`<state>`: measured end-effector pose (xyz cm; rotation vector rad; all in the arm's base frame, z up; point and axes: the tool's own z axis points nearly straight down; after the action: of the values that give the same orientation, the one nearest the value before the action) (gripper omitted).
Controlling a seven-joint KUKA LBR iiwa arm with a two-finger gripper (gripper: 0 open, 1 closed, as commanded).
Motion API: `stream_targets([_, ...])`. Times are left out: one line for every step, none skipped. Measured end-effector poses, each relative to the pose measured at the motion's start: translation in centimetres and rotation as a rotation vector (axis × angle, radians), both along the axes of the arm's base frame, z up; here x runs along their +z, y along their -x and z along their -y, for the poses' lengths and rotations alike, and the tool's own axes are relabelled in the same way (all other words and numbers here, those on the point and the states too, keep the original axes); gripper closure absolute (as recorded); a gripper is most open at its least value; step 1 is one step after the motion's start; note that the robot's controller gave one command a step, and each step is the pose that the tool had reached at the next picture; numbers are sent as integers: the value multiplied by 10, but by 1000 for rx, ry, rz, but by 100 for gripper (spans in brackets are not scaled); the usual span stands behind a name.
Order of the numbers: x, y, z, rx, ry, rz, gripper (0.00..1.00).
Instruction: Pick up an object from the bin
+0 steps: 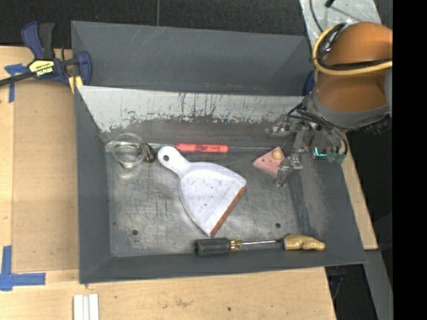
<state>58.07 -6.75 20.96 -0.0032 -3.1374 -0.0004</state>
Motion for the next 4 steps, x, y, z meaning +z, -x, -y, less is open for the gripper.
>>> stream_targets([5, -2, 0, 1, 1, 8, 0])
stream_targets([-24, 3, 3, 89, 1, 13, 0])
stream_targets([-61, 2, 8, 313, 1, 8, 0])
stream_targets([-92, -16, 2, 482, 2, 11, 0])
